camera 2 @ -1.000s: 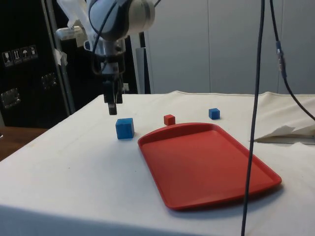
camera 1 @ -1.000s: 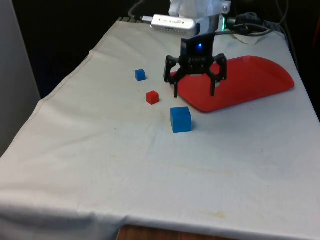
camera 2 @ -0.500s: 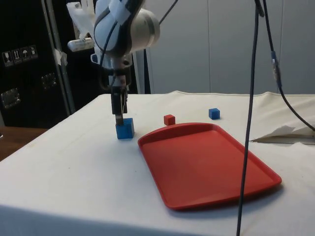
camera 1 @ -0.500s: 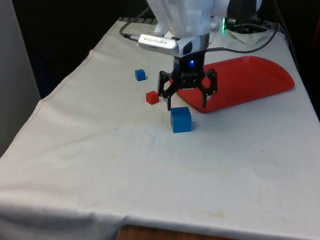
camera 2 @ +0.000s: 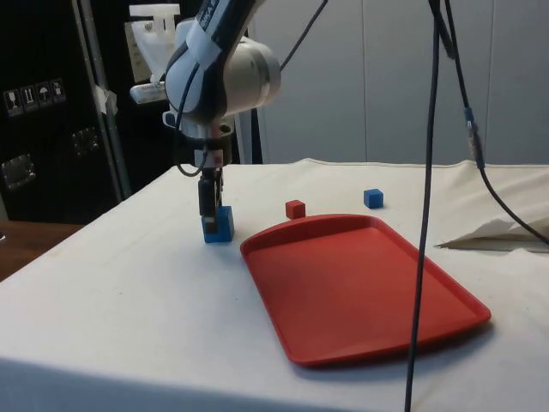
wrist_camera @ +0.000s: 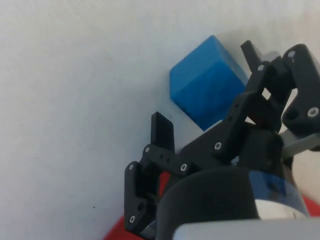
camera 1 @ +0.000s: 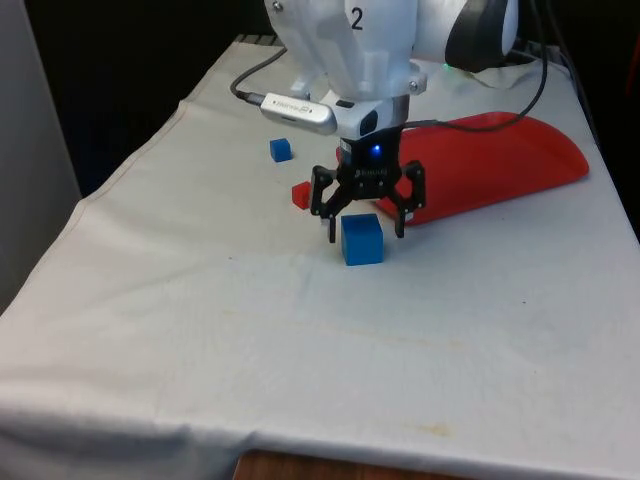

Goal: Pick up the largest block and place it onto the tray.

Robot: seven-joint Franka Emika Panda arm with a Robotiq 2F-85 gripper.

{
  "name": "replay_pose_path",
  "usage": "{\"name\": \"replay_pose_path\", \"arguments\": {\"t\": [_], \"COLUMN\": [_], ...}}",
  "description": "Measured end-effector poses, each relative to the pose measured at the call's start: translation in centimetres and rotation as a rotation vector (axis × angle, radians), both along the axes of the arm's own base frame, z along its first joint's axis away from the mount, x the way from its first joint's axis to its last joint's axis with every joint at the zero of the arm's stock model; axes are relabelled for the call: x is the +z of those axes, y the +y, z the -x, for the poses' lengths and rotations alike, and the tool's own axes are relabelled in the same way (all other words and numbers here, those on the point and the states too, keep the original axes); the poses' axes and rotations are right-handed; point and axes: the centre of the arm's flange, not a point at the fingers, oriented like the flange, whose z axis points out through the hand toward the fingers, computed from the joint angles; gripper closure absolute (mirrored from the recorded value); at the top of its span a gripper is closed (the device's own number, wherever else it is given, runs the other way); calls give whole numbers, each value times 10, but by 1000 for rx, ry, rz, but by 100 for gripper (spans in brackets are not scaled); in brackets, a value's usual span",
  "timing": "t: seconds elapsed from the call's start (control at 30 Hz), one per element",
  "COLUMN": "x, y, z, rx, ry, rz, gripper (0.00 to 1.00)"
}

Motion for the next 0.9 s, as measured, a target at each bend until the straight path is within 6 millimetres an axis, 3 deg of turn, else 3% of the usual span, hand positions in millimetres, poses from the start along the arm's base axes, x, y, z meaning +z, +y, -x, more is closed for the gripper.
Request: {"name": "replay_pose_path", "arguments": {"t": [0.1,0.13,0.2,0.23,0.27,0.3,0.33,0.37,0.4,0.9], "x": [-1,-1,0,1,1,1,1,1,1,3], "y": [0,0,0,0,0,0,0,0,0,0], "z": [-1,-2,-2,-2,-2,-2,-2,-2,-2,-2], "rx": [0,2,2,1,1,1,1,1,1,0], "ry": [-1,-3,-4,-5,-5,-5,-5,-5,-6,-8], "rz": [0,-1,-1,-1,-1,-1,-1,-1,-1,-2], "gripper": [3,11,32,50,61,83,93,93,100,100]}}
